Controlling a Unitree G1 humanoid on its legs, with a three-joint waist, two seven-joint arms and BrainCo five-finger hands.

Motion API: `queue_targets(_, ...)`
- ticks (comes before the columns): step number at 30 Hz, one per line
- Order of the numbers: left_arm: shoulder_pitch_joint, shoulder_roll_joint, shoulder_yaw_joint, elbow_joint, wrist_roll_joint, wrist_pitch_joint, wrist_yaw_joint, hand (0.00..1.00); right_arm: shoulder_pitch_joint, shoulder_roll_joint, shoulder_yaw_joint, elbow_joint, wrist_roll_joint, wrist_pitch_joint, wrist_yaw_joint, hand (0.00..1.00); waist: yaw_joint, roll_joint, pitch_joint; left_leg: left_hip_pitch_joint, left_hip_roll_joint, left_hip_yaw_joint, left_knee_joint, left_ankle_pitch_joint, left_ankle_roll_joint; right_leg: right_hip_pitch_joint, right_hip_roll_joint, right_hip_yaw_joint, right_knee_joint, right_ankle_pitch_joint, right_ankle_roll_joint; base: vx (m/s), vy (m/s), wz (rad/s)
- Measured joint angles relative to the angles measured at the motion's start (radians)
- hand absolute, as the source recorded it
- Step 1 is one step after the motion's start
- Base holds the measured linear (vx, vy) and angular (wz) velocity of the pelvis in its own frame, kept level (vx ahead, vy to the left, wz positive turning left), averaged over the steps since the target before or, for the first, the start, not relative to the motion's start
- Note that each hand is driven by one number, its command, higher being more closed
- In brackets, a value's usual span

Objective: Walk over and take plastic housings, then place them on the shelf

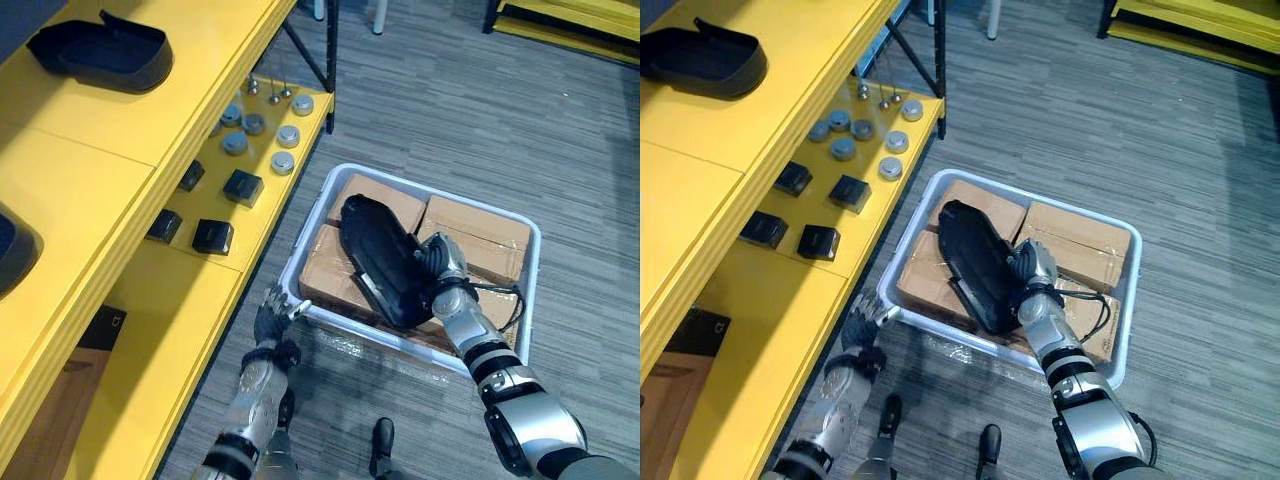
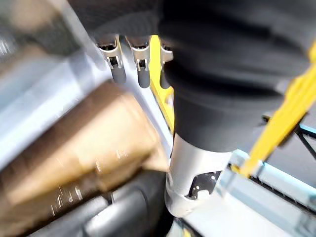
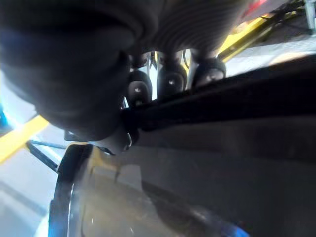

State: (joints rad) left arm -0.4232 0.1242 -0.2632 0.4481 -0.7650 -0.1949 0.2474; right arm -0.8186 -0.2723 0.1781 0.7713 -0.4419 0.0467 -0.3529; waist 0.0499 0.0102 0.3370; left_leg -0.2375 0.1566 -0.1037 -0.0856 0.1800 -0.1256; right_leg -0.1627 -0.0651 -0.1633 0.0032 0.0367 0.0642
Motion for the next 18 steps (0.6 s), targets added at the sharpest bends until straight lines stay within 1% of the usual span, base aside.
queue_targets(2,-0.033,0.0,-0.019,0.06,-0.025,0.003,-0.011,0.0,0.004,0.013,0.002,-0.04,-0.006,0.0,-0.003,1.0,-0.01,0.0,-0.01,-0.001,0.001,0.003,0.0,0.0,0.0,-0.003,0.001,0.005,0.0,0.003,0.001,-0.03,0.009,-0.07)
queue_targets(3,-0.054,0.0,-0.033,0.102,-0.049,0.01,-0.013,0.0,0.004,0.016,0.015,-0.068,-0.018,0.0,-0.014,1.0,-0.013,-0.001,-0.015,-0.002,0.001,0.008,0.0,0.0,0.0,-0.004,0.001,0.01,-0.005,0.009,0.001,-0.02,0.012,-0.09)
queue_targets(6,-0.086,-0.011,-0.04,0.156,-0.08,0.022,-0.014,0.0,0.004,0.023,0.032,-0.132,-0.04,0.0,-0.041,1.0,-0.018,-0.001,-0.027,-0.005,0.001,0.017,0.0,0.002,-0.002,-0.001,0.003,0.017,-0.032,0.029,0.001,-0.03,0.017,-0.1)
queue_targets(9,-0.104,-0.013,-0.041,0.182,-0.087,0.024,-0.014,0.0,0.005,0.053,0.04,-0.163,-0.041,0.0,-0.069,1.0,-0.036,-0.004,-0.033,-0.004,0.003,0.017,0.0,0.003,-0.004,0.002,0.005,0.015,-0.032,0.03,0.0,-0.01,0.005,0.01)
queue_targets(13,-0.142,-0.019,-0.071,0.211,-0.087,0.03,-0.013,0.0,0.016,0.064,0.04,-0.221,-0.041,0.0,-0.097,1.0,-0.036,-0.008,-0.037,-0.004,0.003,0.017,0.0,0.006,-0.004,0.002,0.005,0.016,-0.032,0.033,-0.001,-0.03,0.017,0.0)
queue_targets(16,-0.173,-0.028,-0.08,0.246,-0.088,0.034,-0.01,0.0,0.063,0.098,0.056,-0.306,-0.041,0.0,-0.114,1.0,-0.042,-0.022,-0.05,-0.001,0.003,0.018,0.0,0.007,-0.004,0.004,0.005,0.017,-0.032,0.034,-0.001,-0.01,0.008,-0.01)
queue_targets(18,-0.19,-0.038,-0.087,0.244,-0.127,0.033,-0.01,0.0,0.108,0.122,0.089,-0.349,-0.04,-0.001,-0.119,1.0,-0.045,-0.033,-0.068,0.001,0.003,0.018,0.0,0.007,-0.004,0.007,0.005,0.016,-0.036,0.034,-0.001,0.0,0.0,0.0)
